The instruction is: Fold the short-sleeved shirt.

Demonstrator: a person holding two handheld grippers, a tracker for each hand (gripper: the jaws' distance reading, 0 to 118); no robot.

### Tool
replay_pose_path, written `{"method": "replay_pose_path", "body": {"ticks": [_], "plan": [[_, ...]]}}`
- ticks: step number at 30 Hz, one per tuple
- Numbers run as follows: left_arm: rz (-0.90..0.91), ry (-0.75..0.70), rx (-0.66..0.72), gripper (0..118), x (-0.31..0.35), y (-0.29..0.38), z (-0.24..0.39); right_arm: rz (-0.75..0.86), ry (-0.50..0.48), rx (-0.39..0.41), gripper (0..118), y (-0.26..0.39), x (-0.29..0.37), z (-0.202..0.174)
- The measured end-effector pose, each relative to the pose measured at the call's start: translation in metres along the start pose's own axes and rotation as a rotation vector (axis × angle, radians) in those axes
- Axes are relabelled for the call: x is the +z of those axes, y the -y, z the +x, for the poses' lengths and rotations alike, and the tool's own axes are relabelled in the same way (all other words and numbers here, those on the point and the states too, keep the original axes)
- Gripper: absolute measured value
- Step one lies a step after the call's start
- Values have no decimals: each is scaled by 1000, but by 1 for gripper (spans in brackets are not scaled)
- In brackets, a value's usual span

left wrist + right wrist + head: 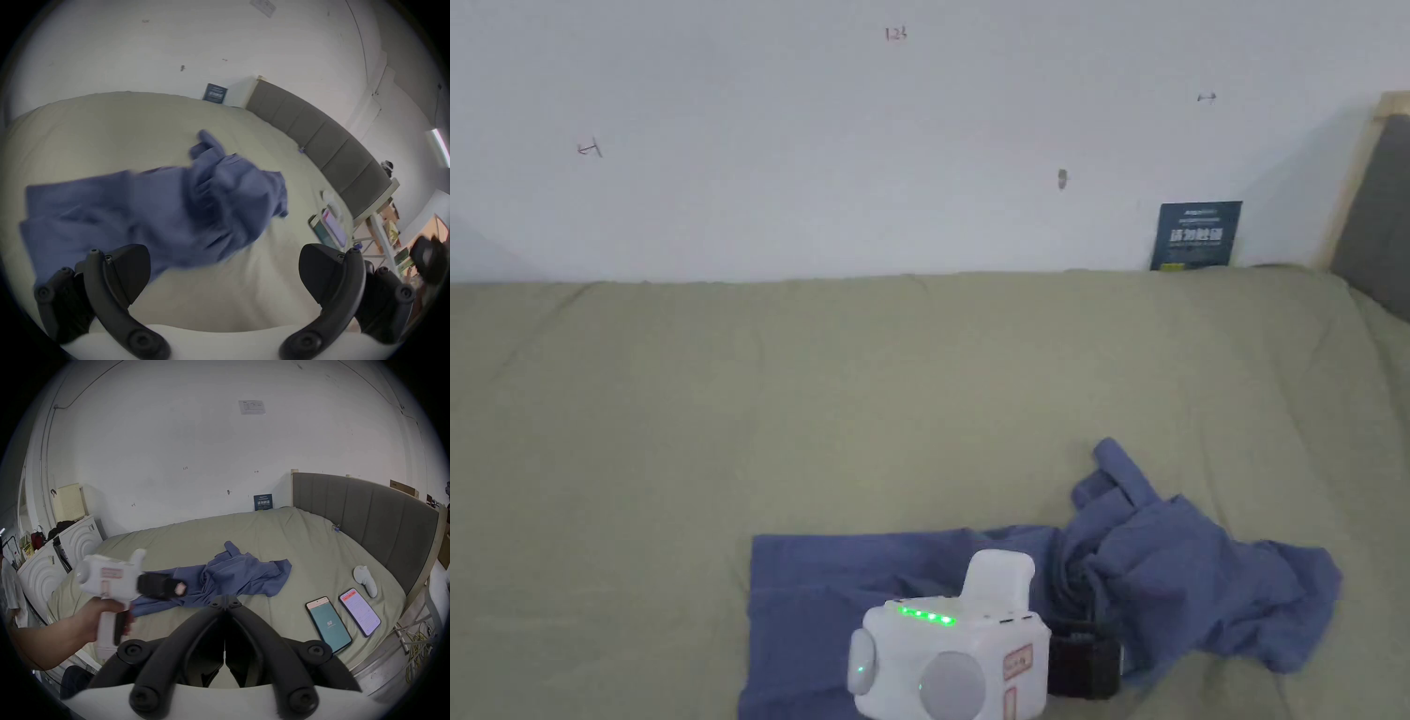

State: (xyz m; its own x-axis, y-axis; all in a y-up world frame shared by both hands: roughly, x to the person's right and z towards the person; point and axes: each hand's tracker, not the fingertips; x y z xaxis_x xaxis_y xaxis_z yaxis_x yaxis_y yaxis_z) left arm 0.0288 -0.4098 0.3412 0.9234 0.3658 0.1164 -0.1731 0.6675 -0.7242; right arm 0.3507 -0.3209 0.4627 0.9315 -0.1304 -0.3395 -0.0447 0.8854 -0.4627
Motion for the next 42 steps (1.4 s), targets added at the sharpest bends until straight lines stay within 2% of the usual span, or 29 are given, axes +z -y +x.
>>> {"method": "replay_pose_path", "body": {"ticks": [2,3,4,5,6,8,10,13,14,15,16,17,19,23,26,28,29,32,34,36,37,42], "plan": [[17,-160,4,112,27,21,-25,-8,-13,8,0,5,-3,-5],[9,-222,-5,87,39,23,-44,-17,-20,15,0,7,-5,-8],[7,-274,-8,41,48,20,-63,-28,-28,20,0,9,-8,-9],[-67,-290,41,4,50,15,-83,-41,-33,27,0,11,-11,-11],[-121,-324,83,5,52,8,-107,-53,-34,35,0,14,-15,-12],[-74,-365,157,5,62,-10,-150,-64,-39,38,0,17,-19,-14],[-44,-443,170,5,59,-45,-186,-74,-42,36,0,19,-24,-15],[-34,-466,294,6,46,-88,-240,-95,-42,36,0,21,-32,-15],[-73,-421,372,16,39,-97,-258,-103,-43,37,0,23,-34,-15],[-153,-401,441,64,29,-103,-269,-107,-40,38,0,24,-36,-14],[-166,-438,397,106,19,-108,-277,-110,-35,40,0,25,-37,-13],[-157,-440,381,118,15,-110,-282,-114,-33,41,0,26,-39,-12],[-149,-471,339,117,6,-118,-281,-127,-26,37,0,28,-43,-9],[-187,-432,354,117,-6,-113,-254,-140,-12,35,0,29,-49,-4],[-283,-522,262,103,-26,-109,-257,-143,-5,31,0,28,-51,-5],[-319,-637,145,86,-27,-107,-237,-140,-8,30,0,27,-50,-5],[-312,-610,150,78,-32,-105,-243,-137,-9,32,0,26,-49,-6],[-291,-488,225,11,-28,-103,-244,-140,-16,53,0,25,-50,-9],[-298,-445,255,10,-18,-98,-229,-142,-17,55,0,25,-51,-8],[-306,-487,184,9,-15,-96,-221,-147,-19,54,0,22,-54,-5],[-299,-479,191,9,-12,-101,-225,-147,-18,56,0,20,-56,-2],[-104,-403,168,9,31,-103,-183,-192,15,79,0,-2,-96,38]]}}
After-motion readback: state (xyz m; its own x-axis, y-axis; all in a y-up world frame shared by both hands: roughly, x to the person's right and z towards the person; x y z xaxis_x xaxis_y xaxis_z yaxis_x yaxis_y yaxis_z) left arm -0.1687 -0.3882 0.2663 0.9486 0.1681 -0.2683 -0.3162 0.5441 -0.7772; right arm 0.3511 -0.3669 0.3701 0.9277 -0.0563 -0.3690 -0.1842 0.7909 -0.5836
